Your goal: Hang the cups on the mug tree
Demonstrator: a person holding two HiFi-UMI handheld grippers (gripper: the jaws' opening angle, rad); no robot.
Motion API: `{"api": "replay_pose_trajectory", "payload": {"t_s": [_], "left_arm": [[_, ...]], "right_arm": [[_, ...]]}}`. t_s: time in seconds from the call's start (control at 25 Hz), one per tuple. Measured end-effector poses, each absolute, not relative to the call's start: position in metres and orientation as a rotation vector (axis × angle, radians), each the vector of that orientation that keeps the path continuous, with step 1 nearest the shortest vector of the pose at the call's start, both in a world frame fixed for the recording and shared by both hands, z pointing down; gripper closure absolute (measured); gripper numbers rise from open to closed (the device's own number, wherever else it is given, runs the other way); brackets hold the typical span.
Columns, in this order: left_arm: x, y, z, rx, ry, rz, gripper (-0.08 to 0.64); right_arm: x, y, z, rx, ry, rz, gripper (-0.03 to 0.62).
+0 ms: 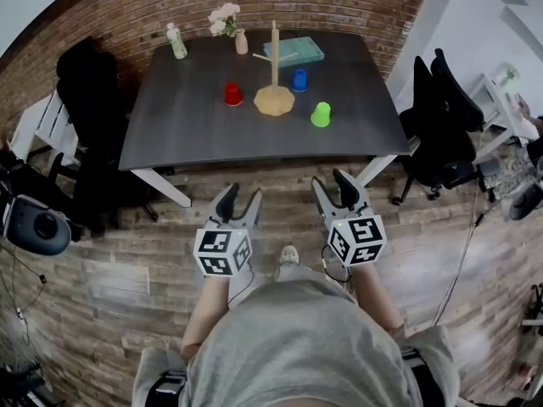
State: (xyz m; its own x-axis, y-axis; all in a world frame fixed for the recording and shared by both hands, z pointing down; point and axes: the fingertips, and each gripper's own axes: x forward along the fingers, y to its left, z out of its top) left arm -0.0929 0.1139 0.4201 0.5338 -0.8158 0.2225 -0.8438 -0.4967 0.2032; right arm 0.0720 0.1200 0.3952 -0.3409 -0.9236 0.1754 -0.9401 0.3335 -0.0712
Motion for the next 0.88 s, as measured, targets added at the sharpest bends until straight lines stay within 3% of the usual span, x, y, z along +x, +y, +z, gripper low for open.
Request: {"api": "replay_pose_trajectory", "payload": {"t_s": [0.88], "left_arm": [[-0.065, -0.029, 0.438, 2.379, -1.526, 0.119, 0.328]], "right_arm": [[0.12, -0.025, 0.406, 1.639, -2.533, 0.229, 0.39]]}}
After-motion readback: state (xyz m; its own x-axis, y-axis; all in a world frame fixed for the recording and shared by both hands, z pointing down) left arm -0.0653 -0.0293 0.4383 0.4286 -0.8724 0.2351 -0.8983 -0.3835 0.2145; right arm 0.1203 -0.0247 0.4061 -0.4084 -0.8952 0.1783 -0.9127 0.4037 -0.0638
